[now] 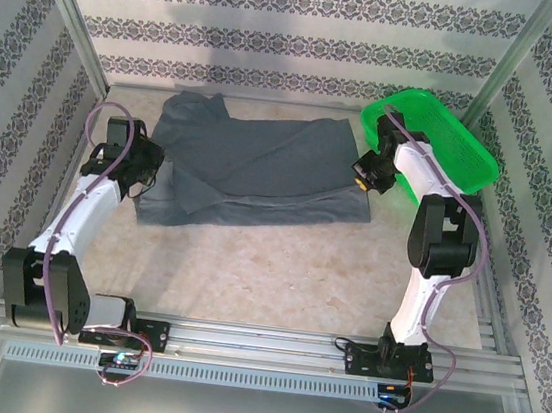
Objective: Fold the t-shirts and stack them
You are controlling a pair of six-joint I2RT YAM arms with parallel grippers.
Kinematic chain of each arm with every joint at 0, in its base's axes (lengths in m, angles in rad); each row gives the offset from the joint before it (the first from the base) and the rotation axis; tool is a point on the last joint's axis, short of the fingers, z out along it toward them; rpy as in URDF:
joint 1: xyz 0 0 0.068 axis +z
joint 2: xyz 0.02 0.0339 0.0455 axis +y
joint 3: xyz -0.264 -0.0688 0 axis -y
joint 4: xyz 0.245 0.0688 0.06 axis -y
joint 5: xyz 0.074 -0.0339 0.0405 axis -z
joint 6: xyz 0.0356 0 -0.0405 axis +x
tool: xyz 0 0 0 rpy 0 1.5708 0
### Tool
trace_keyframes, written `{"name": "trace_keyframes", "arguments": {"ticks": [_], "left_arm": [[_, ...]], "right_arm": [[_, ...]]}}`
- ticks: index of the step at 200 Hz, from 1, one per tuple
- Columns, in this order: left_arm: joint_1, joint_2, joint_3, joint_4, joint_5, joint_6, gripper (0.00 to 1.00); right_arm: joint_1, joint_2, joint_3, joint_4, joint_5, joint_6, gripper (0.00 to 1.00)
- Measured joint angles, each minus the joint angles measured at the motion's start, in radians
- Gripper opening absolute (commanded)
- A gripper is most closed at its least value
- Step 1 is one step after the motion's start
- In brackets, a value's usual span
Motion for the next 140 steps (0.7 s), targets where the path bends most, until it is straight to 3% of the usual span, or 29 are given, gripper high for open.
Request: {"name": "trace_keyframes", "arguments": {"ticks": [140], "left_arm": [[0.063,0.212,0.079,0.084,0.082,0.108,0.00]], "right_arm": [[-0.006,0.128,0.151,-0.042,0.000,-0.003,0.01]]}}
